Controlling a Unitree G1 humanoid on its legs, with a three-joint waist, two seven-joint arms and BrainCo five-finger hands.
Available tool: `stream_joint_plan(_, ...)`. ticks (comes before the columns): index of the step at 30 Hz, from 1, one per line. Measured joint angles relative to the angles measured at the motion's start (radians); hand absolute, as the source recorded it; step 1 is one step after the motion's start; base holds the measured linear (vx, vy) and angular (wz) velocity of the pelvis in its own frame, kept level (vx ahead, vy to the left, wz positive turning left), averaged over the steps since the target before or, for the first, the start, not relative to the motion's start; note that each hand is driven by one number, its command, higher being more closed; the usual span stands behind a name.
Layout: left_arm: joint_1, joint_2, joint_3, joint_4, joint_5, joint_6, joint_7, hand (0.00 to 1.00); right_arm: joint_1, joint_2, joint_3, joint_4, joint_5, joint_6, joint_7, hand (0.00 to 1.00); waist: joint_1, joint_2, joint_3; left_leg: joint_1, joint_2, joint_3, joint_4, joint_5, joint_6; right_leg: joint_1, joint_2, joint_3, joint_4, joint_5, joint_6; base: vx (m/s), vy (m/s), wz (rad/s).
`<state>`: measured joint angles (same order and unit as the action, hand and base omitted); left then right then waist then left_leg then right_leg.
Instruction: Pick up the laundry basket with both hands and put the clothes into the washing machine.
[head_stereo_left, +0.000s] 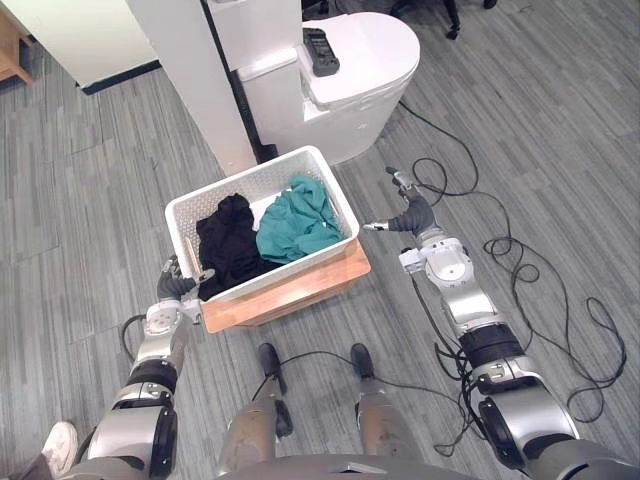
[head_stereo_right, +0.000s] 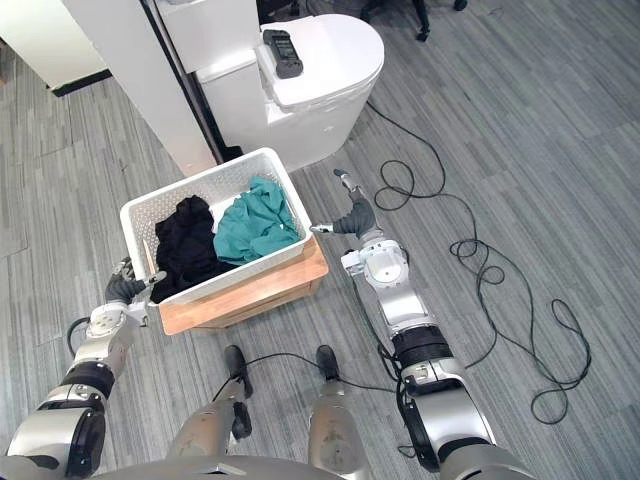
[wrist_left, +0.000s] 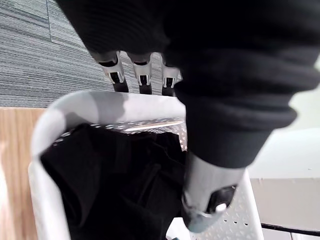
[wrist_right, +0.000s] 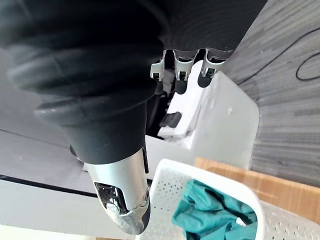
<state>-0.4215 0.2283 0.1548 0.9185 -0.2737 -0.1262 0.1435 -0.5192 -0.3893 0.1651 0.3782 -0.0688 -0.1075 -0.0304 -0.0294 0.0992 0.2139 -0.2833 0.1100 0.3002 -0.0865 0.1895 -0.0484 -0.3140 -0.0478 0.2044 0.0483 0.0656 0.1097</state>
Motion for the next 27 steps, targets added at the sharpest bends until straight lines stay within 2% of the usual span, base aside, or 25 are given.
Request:
stream_joint_plan(11,-0.015,-0.015,0.003,-0.017,-0.011,0.000,0.036,0.00,-0.047,0.040,0.020,0.034,-0.018,0.017,-0.013,0.00,0.007,0.005,0.023,-0.013,0.001,-0.008,0.000,0.004,-0.002,-0.006,0.000,-0.007,-0.006,0.004,0.000,0.00,-0.006,0.02)
stream_joint_plan(17,-0.017,-0.017,0.002,-0.147,-0.039,-0.008,0.068,0.00,-0.082,0.070,0.019,0.033,-0.019,0.024,-0.044,0.00,0.016,0.008,0.037,-0.039,0.002,-0.025,0.000,0.011,-0.001,-0.022,0.001,-0.024,-0.007,0.007,-0.002,0.00,-0.014,0.06)
stream_joint_plan(23,-0.010,-0.020,0.002,-0.184,-0.040,-0.016,0.075,0.00,-0.117,0.101,0.016,0.040,-0.053,0.027,-0.052,0.00,0.030,0.014,0.042,-0.046,0.002,-0.029,0.000,0.012,-0.001,-0.028,0.001,-0.028,-0.005,0.007,-0.002,0.00,-0.002,0.02)
stream_joint_plan(27,-0.009,-0.026,0.002,-0.214,-0.040,-0.020,0.078,0.00,-0.163,0.107,0.006,0.088,-0.054,0.034,-0.085,0.00,0.031,0.020,0.063,-0.053,0.002,-0.031,0.000,0.016,-0.002,-0.037,0.002,-0.028,0.003,0.007,-0.002,0.00,0.000,0.00)
